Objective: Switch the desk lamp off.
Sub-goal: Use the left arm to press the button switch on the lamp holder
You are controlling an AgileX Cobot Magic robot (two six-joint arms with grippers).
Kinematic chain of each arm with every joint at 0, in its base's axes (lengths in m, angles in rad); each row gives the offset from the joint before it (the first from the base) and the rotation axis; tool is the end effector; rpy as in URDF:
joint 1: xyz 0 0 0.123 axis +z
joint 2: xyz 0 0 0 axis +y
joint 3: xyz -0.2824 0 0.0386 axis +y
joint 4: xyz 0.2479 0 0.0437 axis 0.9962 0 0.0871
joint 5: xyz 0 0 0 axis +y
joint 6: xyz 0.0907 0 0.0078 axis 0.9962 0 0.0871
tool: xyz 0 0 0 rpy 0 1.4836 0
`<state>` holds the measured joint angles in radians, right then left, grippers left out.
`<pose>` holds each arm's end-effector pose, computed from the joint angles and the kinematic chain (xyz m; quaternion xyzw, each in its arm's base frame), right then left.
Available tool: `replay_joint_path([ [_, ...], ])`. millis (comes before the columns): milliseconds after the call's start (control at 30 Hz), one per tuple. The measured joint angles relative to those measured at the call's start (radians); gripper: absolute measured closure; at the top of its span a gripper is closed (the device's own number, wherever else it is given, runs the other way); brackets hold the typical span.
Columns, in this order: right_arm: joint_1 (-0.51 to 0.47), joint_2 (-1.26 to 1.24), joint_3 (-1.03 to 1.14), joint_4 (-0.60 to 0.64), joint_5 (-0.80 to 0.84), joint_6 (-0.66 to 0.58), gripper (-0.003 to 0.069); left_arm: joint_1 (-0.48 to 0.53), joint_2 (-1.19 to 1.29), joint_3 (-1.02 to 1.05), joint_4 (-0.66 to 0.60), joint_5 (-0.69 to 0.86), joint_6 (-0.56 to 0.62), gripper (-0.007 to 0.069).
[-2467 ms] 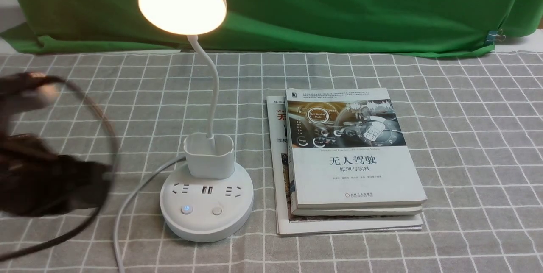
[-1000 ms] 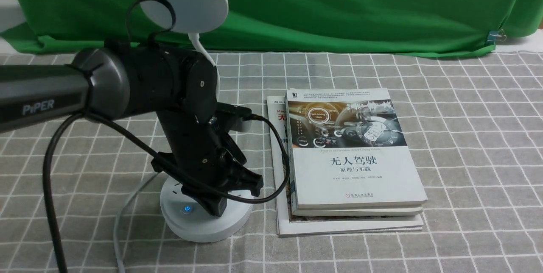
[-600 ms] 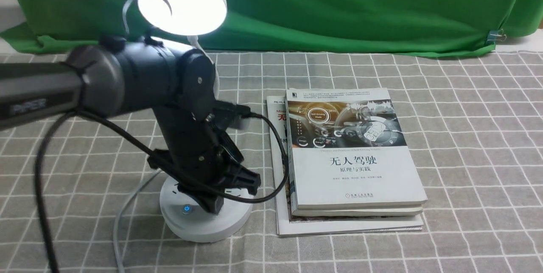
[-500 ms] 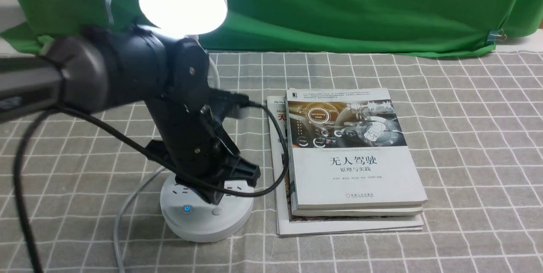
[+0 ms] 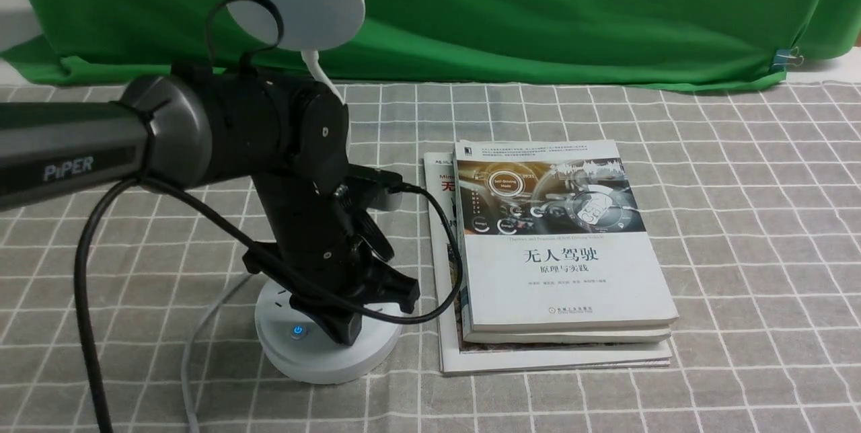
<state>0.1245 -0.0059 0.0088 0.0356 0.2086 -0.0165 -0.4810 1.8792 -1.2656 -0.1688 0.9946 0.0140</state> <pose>0.0552 0.0076 0.1915 -0.0422 0.7484 0.0500 0.6600 0.3090 -0.1758 0.1834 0.2012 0.9766 -0.0756 0.0075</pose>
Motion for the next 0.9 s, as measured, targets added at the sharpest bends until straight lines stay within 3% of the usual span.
replay_joint_path([
  [367, 0.0, 0.0, 0.0, 0.0, 0.0, 0.0, 0.0624, 0.0, -0.105, 0.007, 0.018, -0.007, -0.007, 0.0606],
  [900, 0.0, 0.0, 0.0, 0.0, -0.001, 0.0, 0.0624, 0.0, -0.02, 0.003, 0.018, -0.004, 0.011, 0.0606],
])
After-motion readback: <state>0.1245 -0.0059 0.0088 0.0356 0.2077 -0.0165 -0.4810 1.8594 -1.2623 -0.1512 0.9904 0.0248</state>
